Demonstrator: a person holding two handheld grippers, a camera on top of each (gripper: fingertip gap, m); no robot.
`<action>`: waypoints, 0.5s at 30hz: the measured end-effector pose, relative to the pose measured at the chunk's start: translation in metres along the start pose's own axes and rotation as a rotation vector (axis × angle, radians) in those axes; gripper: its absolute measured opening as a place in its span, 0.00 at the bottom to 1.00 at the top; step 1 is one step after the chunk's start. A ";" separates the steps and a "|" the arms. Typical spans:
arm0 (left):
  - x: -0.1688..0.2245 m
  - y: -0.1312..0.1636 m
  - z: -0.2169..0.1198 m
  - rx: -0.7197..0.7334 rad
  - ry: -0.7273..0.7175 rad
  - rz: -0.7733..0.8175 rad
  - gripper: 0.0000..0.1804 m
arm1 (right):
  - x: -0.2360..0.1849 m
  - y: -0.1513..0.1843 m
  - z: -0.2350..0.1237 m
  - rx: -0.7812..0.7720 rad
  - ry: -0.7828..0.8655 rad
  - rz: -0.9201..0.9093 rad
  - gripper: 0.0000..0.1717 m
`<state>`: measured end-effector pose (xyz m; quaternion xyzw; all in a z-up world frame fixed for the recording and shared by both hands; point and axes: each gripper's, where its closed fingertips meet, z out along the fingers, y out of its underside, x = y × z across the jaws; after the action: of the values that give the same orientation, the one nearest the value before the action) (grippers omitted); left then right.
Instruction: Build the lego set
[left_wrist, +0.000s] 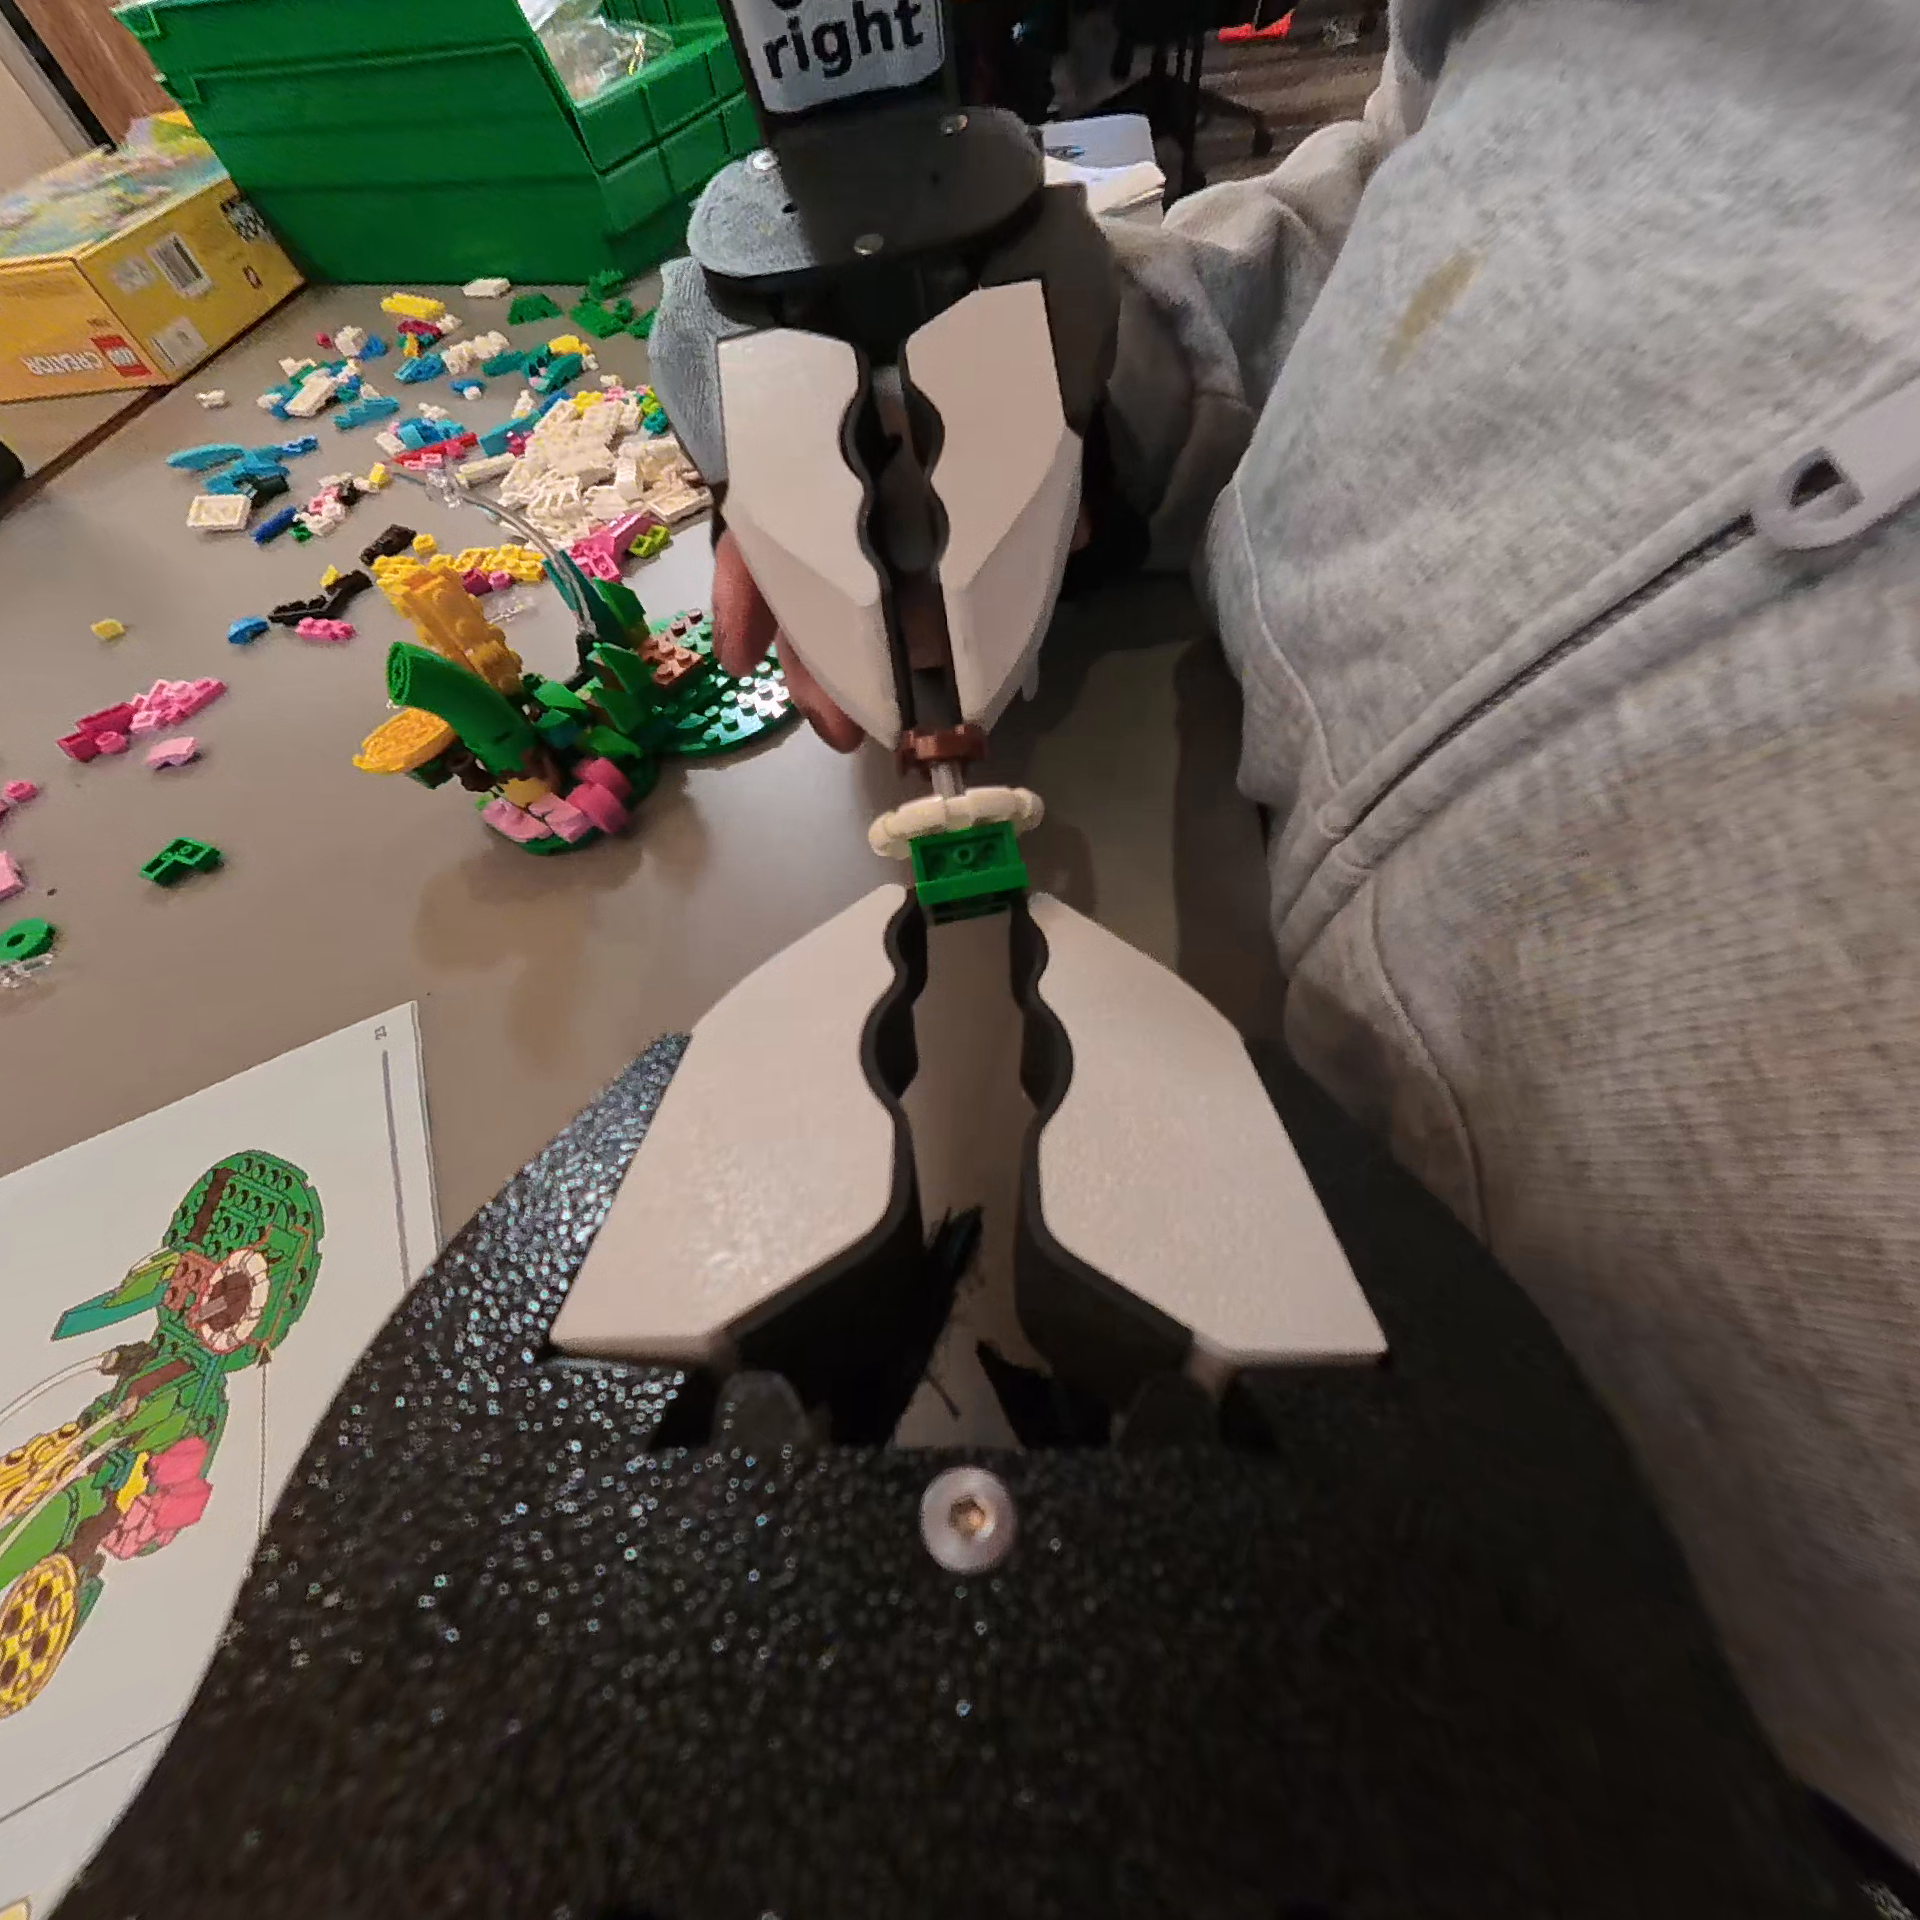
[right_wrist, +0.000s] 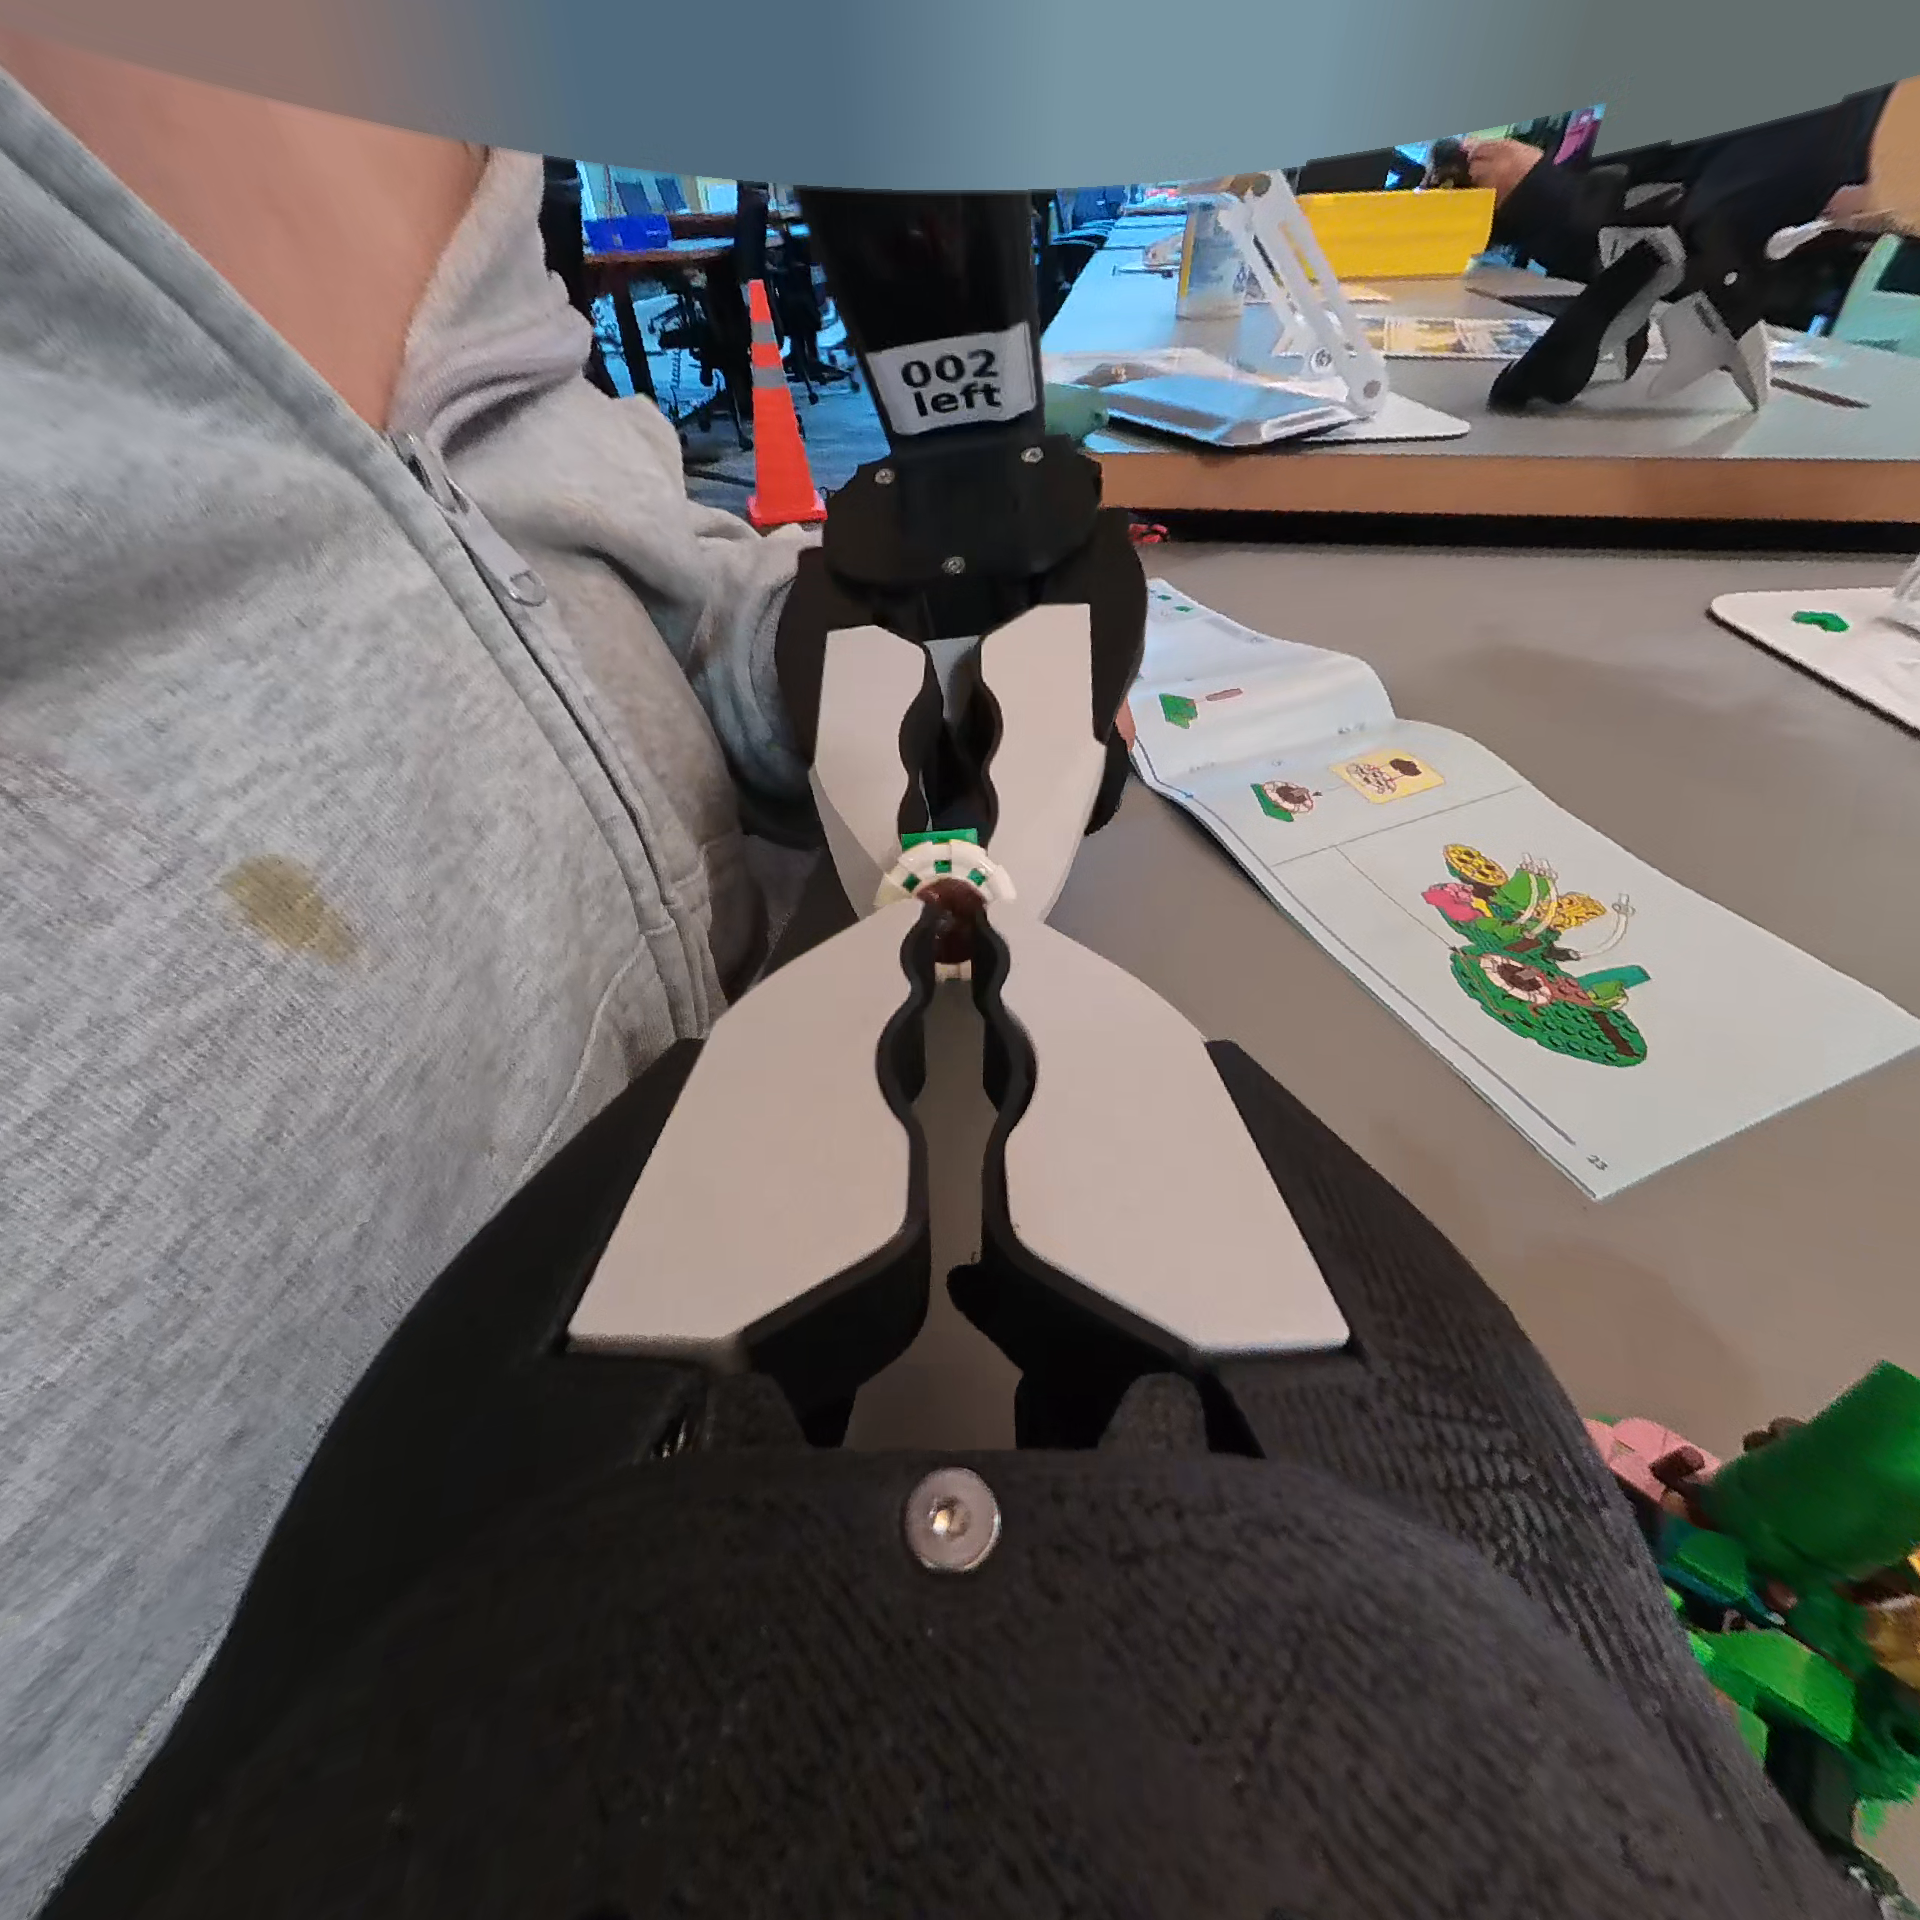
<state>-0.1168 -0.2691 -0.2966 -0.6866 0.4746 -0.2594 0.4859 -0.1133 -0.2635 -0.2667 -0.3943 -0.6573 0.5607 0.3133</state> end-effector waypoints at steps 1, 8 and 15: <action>0.000 0.001 0.000 0.001 0.002 -0.001 0.09 | 0.000 0.001 0.000 -0.007 -0.002 0.002 0.02; -0.002 0.006 0.002 -0.023 0.000 -0.003 0.09 | -0.003 0.006 0.004 -0.042 -0.022 0.002 0.00; -0.003 0.007 0.003 -0.030 0.003 -0.004 0.09 | 0.002 0.002 0.001 -0.004 -0.020 0.065 0.06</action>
<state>-0.1181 -0.2655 -0.3043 -0.6942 0.4780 -0.2543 0.4742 -0.1148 -0.2617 -0.2685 -0.4104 -0.6484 0.5731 0.2877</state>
